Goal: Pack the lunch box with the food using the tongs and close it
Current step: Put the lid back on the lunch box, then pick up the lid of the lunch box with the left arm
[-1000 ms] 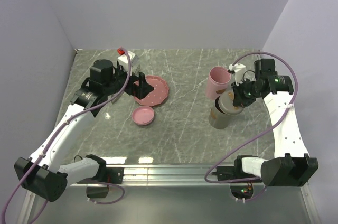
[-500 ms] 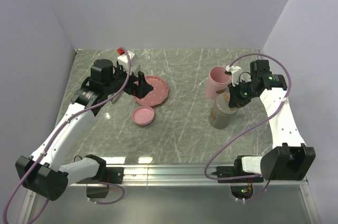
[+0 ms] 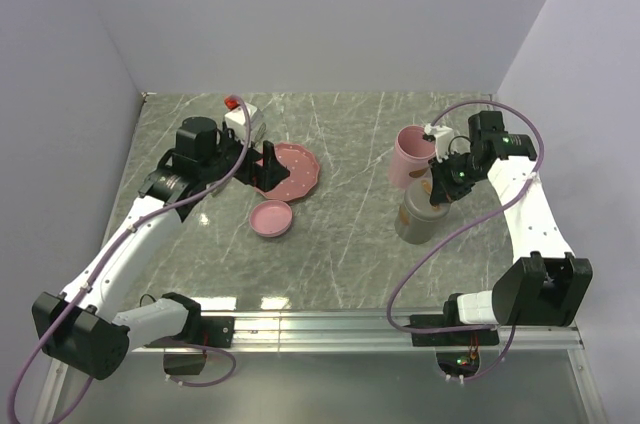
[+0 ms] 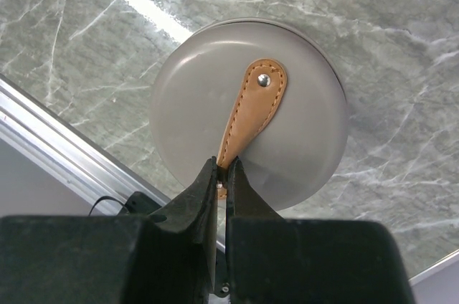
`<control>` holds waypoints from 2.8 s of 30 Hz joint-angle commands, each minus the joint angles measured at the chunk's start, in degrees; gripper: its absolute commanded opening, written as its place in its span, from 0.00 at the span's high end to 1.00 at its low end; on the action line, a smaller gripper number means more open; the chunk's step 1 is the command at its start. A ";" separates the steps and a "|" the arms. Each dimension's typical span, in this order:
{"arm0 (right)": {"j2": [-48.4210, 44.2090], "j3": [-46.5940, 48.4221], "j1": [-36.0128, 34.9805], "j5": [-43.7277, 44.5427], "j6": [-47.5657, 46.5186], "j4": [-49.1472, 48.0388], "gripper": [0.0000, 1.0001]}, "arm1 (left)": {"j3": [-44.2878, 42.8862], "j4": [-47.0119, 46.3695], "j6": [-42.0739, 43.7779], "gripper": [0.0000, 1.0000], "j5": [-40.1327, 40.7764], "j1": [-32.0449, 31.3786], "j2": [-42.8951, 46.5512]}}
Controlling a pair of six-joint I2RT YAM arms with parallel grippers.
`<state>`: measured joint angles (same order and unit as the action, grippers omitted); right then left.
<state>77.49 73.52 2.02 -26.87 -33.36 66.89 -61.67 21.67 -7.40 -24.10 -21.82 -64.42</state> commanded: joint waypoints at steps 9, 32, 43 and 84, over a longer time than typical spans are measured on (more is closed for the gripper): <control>3.37 0.84 0.18 8.32 0.84 2.36 1.00 | 1.38 1.44 1.15 0.01 5.63 0.38 -1.58; 3.72 5.67 0.53 16.95 -0.12 5.26 0.82 | 1.90 15.76 17.49 0.04 4.50 0.38 -8.26; 2.48 15.60 0.70 13.43 0.67 8.51 0.40 | 9.55 17.35 35.08 0.10 1.77 -1.02 -8.35; -4.81 30.99 6.86 -7.39 15.95 2.90 0.16 | -14.88 21.14 12.24 1.00 3.55 -17.38 -23.75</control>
<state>74.70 102.06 8.40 -29.58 -21.28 75.07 -71.64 43.20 6.76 -11.86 -40.01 -96.20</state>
